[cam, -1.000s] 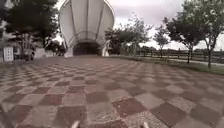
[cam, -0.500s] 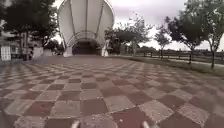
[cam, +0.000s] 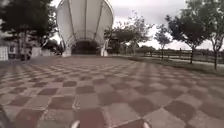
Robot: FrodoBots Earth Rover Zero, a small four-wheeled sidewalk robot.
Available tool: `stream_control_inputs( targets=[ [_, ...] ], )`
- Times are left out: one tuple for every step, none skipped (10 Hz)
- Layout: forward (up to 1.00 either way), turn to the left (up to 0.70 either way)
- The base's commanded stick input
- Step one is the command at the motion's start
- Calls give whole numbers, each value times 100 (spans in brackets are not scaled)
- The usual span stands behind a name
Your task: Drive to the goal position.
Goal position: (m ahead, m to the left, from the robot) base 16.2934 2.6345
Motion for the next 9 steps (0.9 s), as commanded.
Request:
stream_control_inputs(
  targets=[
    [50, 0],
    [50, 0],
    [50, 9],
    [50, 8],
    [50, 5],
    [50, 9],
    [50, 8],
    [50, 50],
    [50, 50]
  ],
)
